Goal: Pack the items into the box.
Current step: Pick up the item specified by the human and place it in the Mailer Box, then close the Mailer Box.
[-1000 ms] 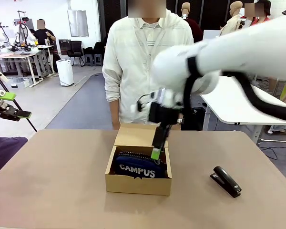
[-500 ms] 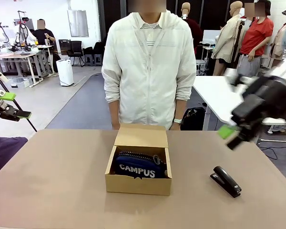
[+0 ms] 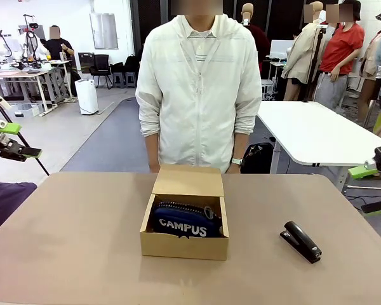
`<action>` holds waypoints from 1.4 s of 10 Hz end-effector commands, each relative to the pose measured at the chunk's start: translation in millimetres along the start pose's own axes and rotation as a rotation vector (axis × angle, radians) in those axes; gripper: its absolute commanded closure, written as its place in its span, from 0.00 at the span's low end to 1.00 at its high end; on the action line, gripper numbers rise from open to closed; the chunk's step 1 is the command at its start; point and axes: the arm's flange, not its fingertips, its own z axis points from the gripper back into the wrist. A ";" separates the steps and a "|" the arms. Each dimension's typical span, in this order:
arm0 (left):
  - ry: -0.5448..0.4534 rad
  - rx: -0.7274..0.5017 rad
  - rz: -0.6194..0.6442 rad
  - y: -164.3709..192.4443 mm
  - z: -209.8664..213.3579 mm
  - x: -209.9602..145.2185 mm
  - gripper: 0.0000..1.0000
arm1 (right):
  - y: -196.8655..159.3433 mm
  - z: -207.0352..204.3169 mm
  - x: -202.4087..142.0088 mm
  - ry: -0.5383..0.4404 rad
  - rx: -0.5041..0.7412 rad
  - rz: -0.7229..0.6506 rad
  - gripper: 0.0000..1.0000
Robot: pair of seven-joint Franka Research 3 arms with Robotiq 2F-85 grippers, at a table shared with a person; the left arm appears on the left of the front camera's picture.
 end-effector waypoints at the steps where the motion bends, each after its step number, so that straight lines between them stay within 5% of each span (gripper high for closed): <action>1: 0.016 -0.006 -0.017 -2.1 1.3 -2.2 0.00 | 9.0 -1.3 -7.5 0.028 0.004 0.057 0.00; 14: 0.016 -0.006 -0.017 -2.1 1.3 -2.2 0.00 | 9.0 -1.3 -7.5 0.028 0.004 0.057 0.00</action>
